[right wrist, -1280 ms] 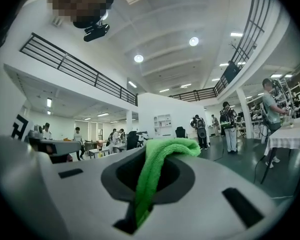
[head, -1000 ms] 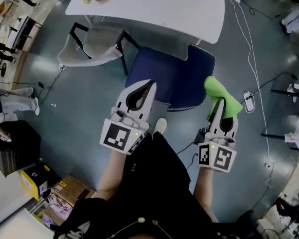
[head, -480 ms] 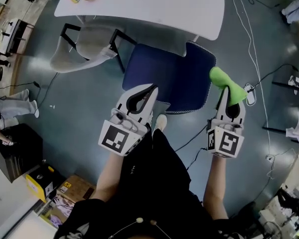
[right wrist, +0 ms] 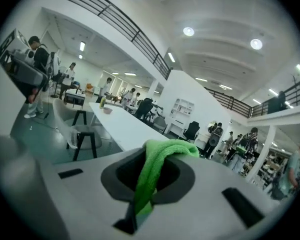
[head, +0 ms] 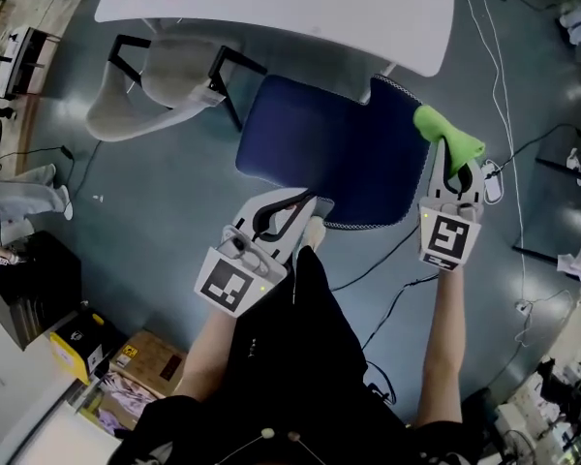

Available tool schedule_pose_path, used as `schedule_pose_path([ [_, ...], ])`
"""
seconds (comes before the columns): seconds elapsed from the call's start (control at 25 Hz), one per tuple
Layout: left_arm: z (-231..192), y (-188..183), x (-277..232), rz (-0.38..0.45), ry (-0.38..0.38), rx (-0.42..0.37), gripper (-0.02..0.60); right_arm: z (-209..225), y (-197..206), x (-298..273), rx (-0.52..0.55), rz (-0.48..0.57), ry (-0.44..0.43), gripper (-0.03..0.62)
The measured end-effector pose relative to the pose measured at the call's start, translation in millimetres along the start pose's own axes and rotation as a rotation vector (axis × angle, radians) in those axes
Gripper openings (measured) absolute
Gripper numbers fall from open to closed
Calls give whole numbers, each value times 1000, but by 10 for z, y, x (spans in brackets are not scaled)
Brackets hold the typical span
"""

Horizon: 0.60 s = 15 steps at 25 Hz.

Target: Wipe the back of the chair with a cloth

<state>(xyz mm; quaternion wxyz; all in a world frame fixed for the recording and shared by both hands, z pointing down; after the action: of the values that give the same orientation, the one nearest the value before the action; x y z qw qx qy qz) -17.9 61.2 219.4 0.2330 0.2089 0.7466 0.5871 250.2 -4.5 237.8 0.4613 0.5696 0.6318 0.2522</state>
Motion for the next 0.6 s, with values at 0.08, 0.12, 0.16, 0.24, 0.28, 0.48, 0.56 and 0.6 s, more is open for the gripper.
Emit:
schedule_pose_path([
  [0.08,-24,111,-35,-20,15,-2,2,-36,82,-135,80,-14,-35,18],
  [0.12,-41,168,-57,-30,25,-6,2,-50,124,-210,123,-21,-52,18],
  [0.16,-62,224,-81,-40,35,-13,2,-59,168,-290,161,-28,-67,18],
  [0.24,-110,329,-130,-58,52,-32,2,-68,260,-455,213,-44,-90,18],
  [0.28,-136,378,-153,-67,58,-42,2,-71,308,-532,229,-53,-97,18],
  [0.48,-278,613,-267,-101,52,-38,2,-149,568,-798,426,-124,-113,18],
  [0.56,-345,698,-350,-107,28,-18,3,-198,647,-853,565,-144,-111,18],
  [0.6,-370,735,-402,-108,23,-5,5,-216,676,-880,627,-148,-110,18],
])
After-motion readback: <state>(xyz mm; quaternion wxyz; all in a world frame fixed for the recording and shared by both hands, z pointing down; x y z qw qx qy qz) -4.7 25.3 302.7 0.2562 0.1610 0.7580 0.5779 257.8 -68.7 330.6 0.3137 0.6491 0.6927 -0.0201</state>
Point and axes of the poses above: the fingertips, and each gripper's own axes: x backward along the fingers, z to its right, y out of its underside, the point moved 6 cm from there along x, backward along the fingers, and after that the axes turned 1 degree about x, right-handed, at the moved point
